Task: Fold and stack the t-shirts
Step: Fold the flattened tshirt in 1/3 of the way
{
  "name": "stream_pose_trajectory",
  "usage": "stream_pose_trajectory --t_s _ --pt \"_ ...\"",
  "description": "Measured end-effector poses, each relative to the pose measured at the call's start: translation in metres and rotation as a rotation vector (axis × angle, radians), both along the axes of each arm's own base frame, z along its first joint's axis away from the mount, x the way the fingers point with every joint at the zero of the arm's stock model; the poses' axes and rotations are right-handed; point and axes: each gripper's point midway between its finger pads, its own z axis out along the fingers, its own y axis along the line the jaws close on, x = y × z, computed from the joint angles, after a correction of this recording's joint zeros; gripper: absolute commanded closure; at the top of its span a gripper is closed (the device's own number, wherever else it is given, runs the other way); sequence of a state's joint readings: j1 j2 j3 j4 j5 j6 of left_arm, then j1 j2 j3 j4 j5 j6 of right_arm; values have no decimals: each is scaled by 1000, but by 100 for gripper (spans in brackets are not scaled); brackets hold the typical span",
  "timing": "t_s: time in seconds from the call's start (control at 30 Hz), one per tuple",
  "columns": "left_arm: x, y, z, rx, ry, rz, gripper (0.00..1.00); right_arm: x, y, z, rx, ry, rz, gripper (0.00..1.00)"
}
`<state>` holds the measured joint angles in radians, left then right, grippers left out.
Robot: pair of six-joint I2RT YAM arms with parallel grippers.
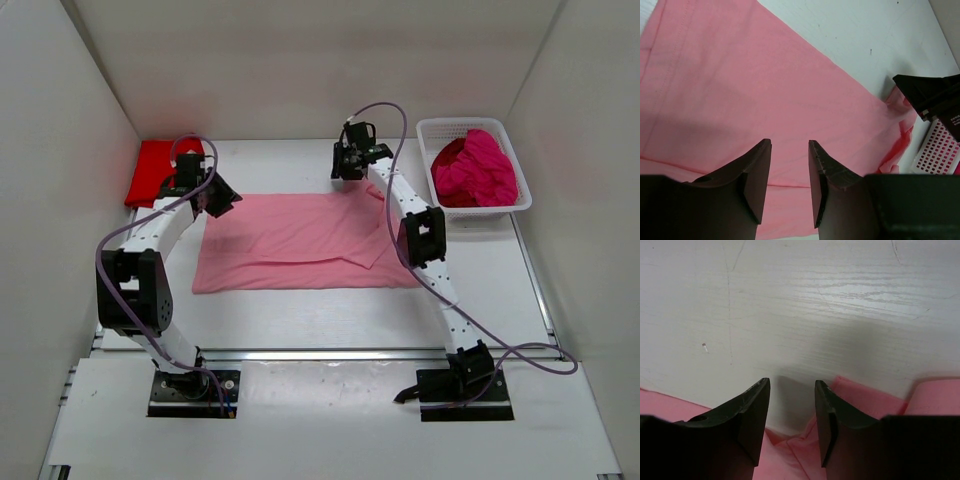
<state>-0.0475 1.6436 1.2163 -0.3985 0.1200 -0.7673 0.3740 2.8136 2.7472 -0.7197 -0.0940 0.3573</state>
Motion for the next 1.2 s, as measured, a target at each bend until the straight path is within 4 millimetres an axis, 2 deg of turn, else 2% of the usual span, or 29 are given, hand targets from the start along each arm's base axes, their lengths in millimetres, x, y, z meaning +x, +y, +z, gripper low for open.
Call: stream_pose_trajectory --t_s 0.27,0.4,0.57,0.67,0.83,0.97,1.07,1.1,1.17,1.2 --pt "1 -7 2 -1 -12 -17 53 5 -12 17 -65 -49 -7 60" --pt "0 -13 4 0 -18 -31 53 10 -40 17 -102 -38 -48 61" --pt "-10 -28 3 9 -25 -71 53 8 -74 -6 -154 25 -101 60" --pt "-22 -35 1 23 -17 -104 53 6 -69 -6 -166 19 -94 59" --pt "-35 -38 6 32 -31 -125 53 -4 -43 -8 -177 19 -54 58" --pt "-39 -42 7 30 -38 -138 53 -7 -28 -8 -168 8 -29 58" --pt "-40 -44 6 28 -36 -143 53 -8 -27 -7 -161 12 -31 58" --pt "-40 -44 6 26 -37 -143 53 -8 -28 -7 -160 17 -35 59" --pt "-39 -43 6 21 -38 -141 53 -9 -29 -6 -161 23 -36 72" --pt "-40 -43 5 16 -37 -140 53 -10 -30 -7 -162 29 -38 74"
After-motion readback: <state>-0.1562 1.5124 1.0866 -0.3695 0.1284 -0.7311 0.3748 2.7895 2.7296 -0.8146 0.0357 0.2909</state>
